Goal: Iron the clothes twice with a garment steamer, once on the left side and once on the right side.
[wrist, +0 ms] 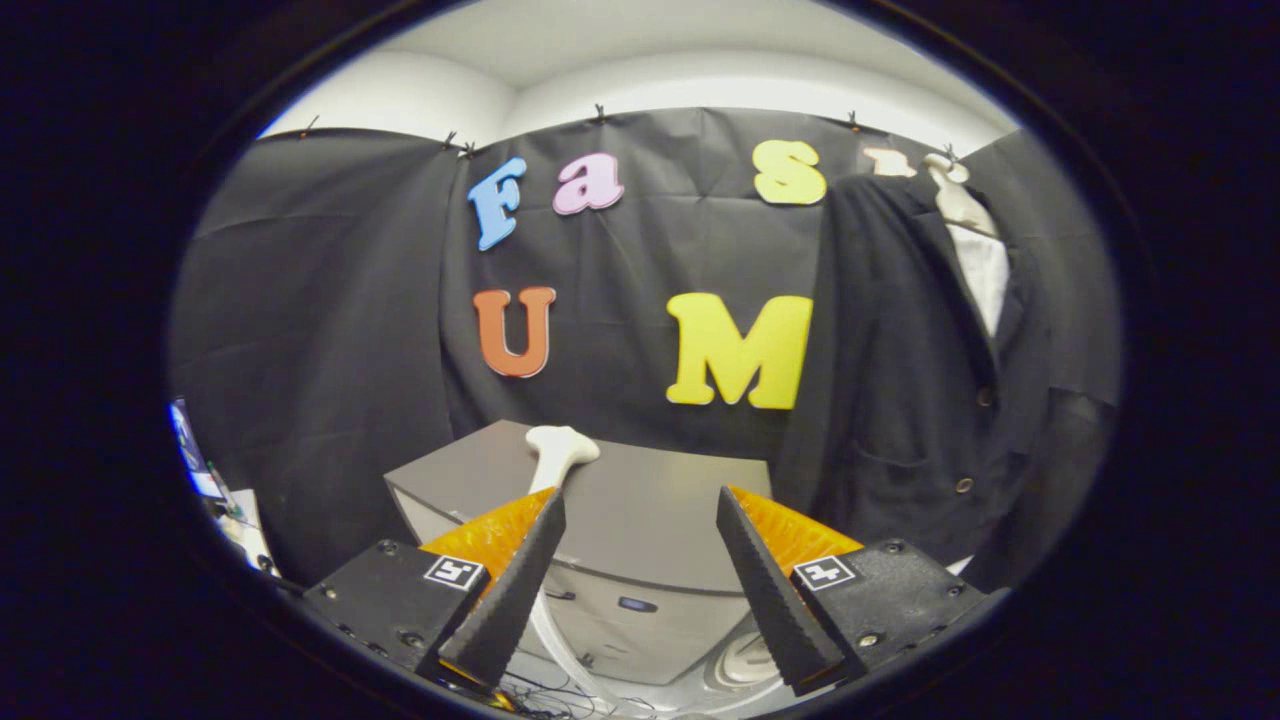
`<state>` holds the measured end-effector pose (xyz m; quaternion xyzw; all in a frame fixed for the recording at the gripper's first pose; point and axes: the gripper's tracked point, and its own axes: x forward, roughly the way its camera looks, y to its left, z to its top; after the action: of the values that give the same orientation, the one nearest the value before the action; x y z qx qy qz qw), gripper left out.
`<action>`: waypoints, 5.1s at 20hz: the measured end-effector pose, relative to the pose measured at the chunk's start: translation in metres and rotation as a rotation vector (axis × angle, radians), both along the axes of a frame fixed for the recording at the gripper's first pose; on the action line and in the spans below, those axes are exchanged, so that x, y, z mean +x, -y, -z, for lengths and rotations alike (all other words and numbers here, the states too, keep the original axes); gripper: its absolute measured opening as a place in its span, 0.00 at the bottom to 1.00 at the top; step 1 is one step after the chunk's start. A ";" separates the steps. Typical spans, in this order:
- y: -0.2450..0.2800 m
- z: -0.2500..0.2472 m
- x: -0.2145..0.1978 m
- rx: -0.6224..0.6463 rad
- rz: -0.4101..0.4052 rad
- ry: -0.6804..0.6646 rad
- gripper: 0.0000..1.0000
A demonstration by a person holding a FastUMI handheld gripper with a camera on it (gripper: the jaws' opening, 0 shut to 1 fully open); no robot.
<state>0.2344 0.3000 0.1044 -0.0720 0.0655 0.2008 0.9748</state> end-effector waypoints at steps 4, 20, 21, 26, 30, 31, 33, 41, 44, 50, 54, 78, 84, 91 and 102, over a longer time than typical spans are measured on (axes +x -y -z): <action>-0.061 0.030 0.044 -0.057 -0.053 -0.097 0.97; -0.152 0.124 0.142 -0.071 -0.045 -0.349 0.52; -0.153 0.124 0.143 -0.073 -0.048 -0.355 0.51; -0.155 0.118 0.140 -0.058 -0.077 -0.374 0.39; -0.139 0.095 0.129 -0.025 -0.067 -0.330 0.38; -0.126 0.085 0.116 -0.017 -0.067 -0.301 0.38; -0.106 0.070 0.098 0.004 -0.072 -0.264 0.38; 0.018 -0.004 0.018 0.128 -0.006 -0.123 0.38; 0.083 -0.036 -0.012 0.184 0.073 -0.055 0.38; 0.214 -0.094 -0.057 0.236 0.273 0.093 0.37; 0.287 -0.135 -0.067 0.299 0.398 0.169 0.38; 0.284 -0.184 0.087 -0.001 0.651 0.294 0.38; 0.295 -0.154 0.091 -0.060 0.682 0.255 0.38; 0.309 -0.105 0.083 -0.100 0.703 0.180 0.38; 0.316 -0.045 0.068 -0.141 0.717 0.100 0.38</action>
<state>0.3026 -0.0160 0.1495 -0.1213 0.0528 -0.1623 0.9778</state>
